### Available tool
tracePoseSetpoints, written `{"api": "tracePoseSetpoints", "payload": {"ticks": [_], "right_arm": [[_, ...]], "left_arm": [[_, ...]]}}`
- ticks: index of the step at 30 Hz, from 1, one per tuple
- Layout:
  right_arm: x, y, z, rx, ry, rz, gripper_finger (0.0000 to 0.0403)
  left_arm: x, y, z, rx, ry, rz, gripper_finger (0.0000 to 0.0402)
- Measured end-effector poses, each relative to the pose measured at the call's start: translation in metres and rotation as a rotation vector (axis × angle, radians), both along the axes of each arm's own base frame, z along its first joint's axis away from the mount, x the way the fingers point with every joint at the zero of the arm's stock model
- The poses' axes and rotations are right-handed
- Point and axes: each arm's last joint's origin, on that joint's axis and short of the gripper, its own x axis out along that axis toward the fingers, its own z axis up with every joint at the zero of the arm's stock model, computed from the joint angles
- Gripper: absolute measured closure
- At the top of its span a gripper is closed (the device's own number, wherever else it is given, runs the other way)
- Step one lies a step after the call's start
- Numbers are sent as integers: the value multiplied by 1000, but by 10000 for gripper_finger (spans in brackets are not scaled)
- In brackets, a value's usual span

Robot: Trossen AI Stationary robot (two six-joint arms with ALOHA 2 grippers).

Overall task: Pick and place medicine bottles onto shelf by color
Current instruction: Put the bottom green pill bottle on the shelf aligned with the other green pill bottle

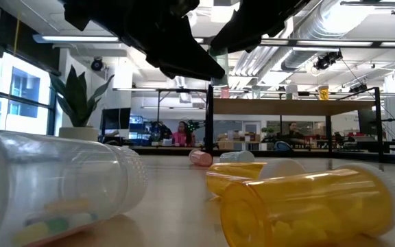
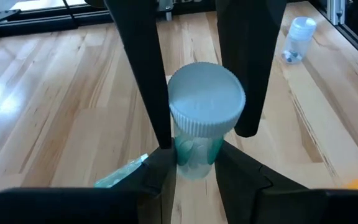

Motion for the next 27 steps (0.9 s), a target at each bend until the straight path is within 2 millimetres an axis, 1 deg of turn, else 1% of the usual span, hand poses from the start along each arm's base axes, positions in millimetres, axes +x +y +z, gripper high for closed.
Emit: {"api": "tracePoseSetpoints", "payload": {"ticks": [3,11,16,21,24,27], "right_arm": [[0,0,0,3,0,-2,307],[-1,0,-1,5,20,-4,308],[-5,-2,0,-25,36,-40,308],[-14,-7,19,-53,-22,-93,308],[-26,-13,36,-97,-73,-164,308],[-39,-20,54,-152,-127,-263,308]], "left_arm": [[0,0,0,20,3,-15,294],[0,-2,1,28,-4,-9,216],[-10,-1,16,28,9,-7,201],[-23,1,37,6,-1,6,201],[-29,1,47,4,-17,6,204],[-34,1,51,42,-14,38,206]]}}
